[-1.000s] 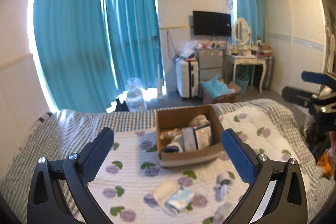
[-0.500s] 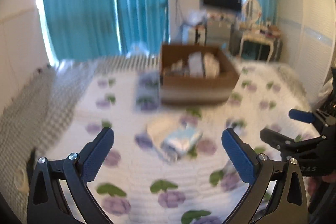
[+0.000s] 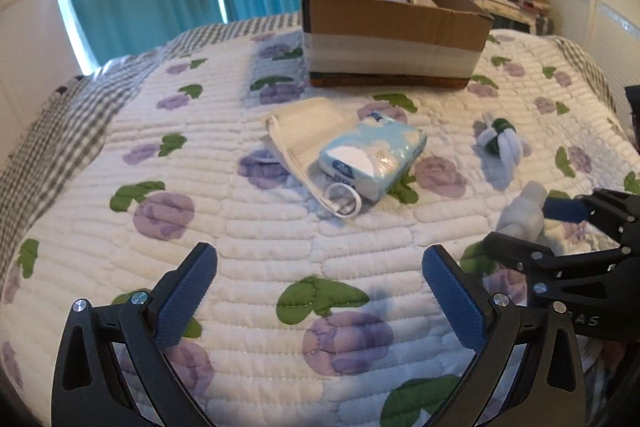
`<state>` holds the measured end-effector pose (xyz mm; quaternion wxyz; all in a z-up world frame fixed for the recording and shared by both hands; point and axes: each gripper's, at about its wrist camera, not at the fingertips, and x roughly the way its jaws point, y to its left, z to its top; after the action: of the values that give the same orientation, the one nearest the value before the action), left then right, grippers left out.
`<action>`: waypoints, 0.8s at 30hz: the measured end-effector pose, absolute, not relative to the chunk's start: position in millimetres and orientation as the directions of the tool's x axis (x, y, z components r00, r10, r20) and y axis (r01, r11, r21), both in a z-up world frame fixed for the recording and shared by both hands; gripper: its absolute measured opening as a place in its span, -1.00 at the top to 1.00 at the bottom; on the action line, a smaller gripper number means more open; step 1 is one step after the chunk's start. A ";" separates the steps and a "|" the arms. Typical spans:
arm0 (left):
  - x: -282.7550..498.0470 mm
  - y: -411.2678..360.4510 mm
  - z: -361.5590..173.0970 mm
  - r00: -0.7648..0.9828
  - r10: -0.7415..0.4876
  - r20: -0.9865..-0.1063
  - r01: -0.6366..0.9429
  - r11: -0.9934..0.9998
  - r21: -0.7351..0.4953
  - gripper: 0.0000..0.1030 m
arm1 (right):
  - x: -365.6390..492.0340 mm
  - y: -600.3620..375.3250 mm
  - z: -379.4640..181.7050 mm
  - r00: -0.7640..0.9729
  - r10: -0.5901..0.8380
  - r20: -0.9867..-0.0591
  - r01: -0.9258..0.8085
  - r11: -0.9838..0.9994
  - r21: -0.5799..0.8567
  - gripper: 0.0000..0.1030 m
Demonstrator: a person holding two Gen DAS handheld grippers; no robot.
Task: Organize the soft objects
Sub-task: 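Grasp the white cylinder with the right gripper while the left grasps the blue wipe pack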
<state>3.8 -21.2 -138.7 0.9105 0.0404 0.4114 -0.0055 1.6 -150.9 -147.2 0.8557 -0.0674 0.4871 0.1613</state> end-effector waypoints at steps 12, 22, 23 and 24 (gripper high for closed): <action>-4.8 -31.1 -116.5 0.690 0.010 -0.724 0.067 0.995 0.077 -1.00 | -10.3 -159.3 -103.8 0.553 0.254 -0.794 -0.345 0.937 0.060 0.34; 25.2 -49.2 -81.3 0.740 -0.064 -0.669 0.150 0.986 0.071 -1.00 | 23.1 -176.6 -45.5 0.644 0.253 -0.722 -0.349 0.937 0.016 0.35; 30.8 -50.5 -80.9 0.743 -0.067 -0.666 0.156 0.985 0.075 -0.99 | 28.8 -176.8 -42.0 0.649 0.254 -0.717 -0.351 0.936 0.013 0.35; 38.5 -52.1 -81.6 0.742 -0.073 -0.666 0.167 0.983 0.078 -0.91 | 36.2 -176.8 -38.9 0.652 0.258 -0.713 -0.355 0.935 0.013 0.35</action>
<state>38.5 -52.1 -81.6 0.9310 0.0665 0.3530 -0.0644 36.2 -176.8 -38.9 0.9066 -0.0636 0.3815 0.1688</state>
